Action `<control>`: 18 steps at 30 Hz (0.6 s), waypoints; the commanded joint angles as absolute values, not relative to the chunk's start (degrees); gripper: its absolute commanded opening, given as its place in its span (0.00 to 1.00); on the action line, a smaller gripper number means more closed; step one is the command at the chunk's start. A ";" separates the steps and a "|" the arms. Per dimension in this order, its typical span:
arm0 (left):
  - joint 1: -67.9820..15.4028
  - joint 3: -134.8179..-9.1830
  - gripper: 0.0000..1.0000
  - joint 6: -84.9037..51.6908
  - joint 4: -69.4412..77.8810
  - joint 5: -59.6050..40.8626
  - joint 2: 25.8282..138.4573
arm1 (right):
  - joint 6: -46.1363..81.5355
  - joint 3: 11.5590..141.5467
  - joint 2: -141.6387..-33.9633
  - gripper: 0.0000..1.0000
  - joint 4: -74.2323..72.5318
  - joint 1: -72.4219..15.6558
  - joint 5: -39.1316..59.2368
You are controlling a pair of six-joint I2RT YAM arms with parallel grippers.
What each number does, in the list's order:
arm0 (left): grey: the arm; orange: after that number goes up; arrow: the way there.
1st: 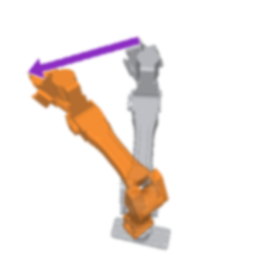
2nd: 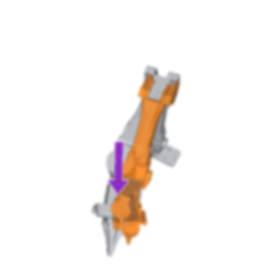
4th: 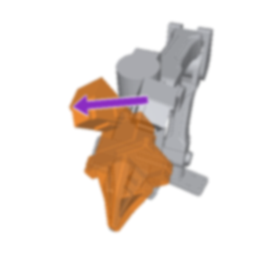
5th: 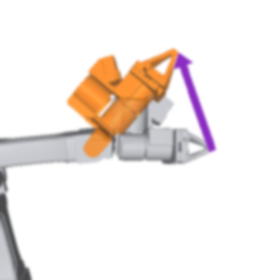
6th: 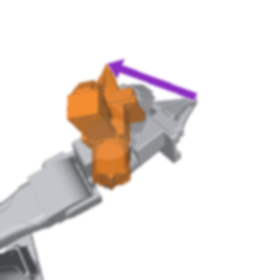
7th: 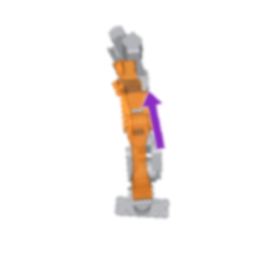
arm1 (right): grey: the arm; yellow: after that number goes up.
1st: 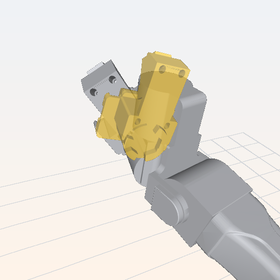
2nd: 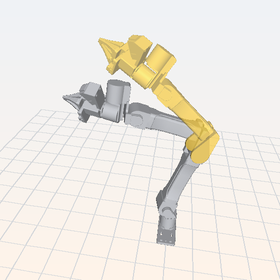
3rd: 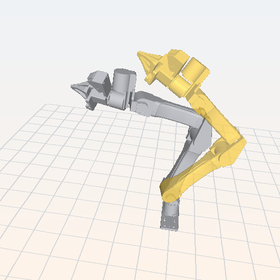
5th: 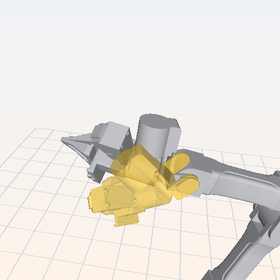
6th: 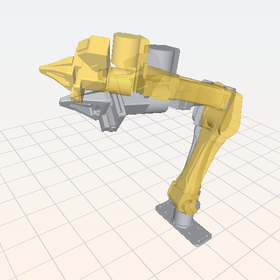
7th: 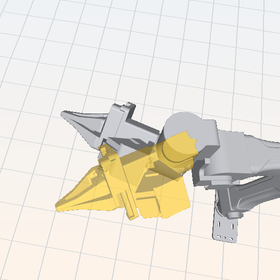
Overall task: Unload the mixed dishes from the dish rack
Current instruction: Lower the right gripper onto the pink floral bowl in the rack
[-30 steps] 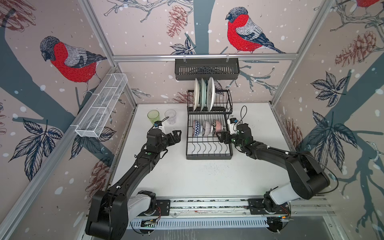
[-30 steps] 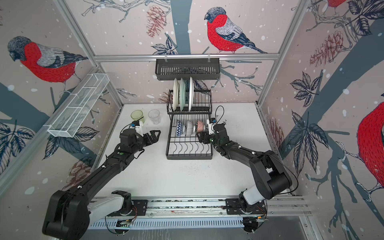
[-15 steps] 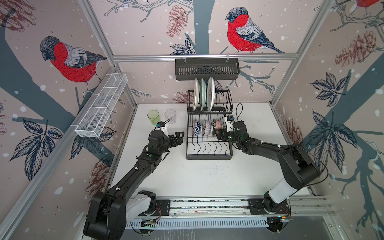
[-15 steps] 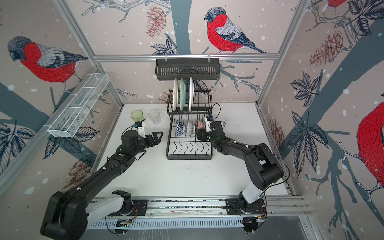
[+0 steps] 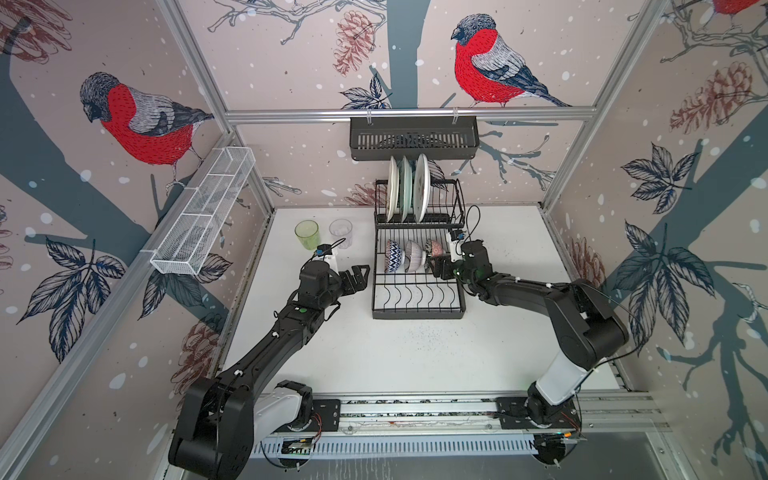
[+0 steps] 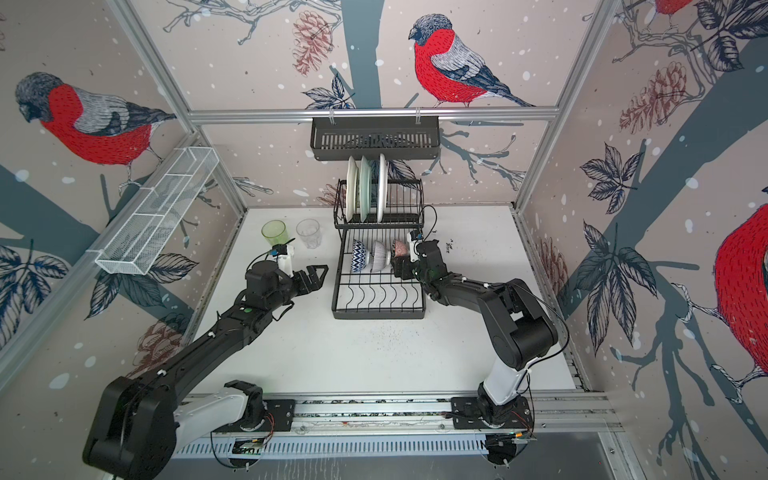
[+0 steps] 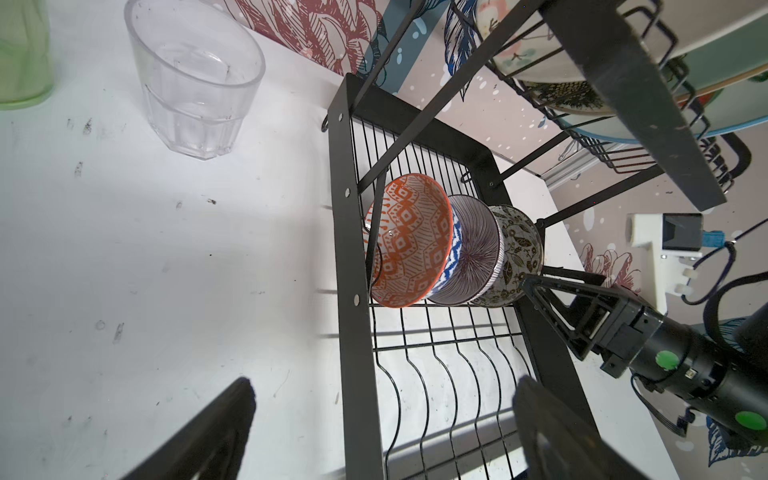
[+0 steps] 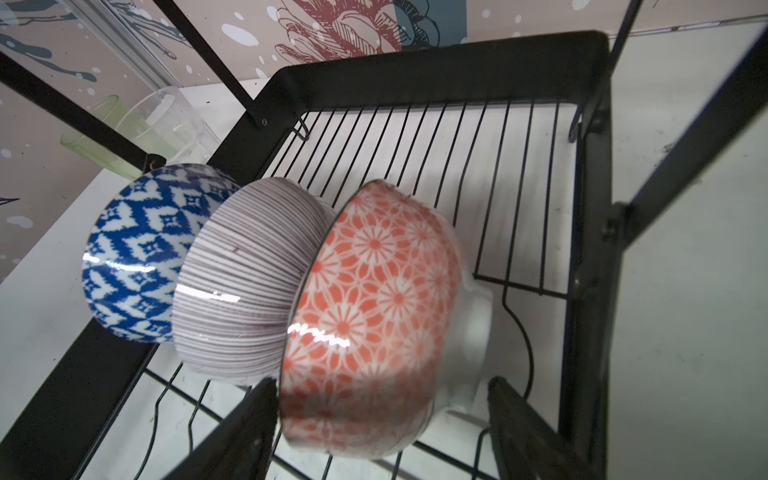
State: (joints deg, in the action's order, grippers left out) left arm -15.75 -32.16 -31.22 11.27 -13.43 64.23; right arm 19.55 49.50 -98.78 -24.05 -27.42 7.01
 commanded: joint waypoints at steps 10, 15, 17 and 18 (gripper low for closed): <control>-16.35 -32.34 0.97 -29.54 12.41 -13.72 63.98 | 19.86 52.41 -101.51 0.84 -24.04 -27.42 3.43; -16.35 -32.42 0.97 -29.30 11.95 -13.67 63.81 | 20.76 52.41 -102.32 0.84 -24.85 -27.45 4.88; -16.52 -32.35 0.97 -29.27 11.95 -13.70 63.62 | 20.81 52.21 -102.53 0.82 -25.37 -27.44 5.25; -16.55 -32.42 0.97 -29.27 11.87 -13.60 63.62 | 20.87 52.04 -102.63 0.81 -25.56 -27.49 5.51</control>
State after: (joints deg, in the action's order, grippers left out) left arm -16.38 -32.18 -29.95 11.03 -13.43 63.90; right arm 20.03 52.16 -102.26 -24.18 -27.42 4.91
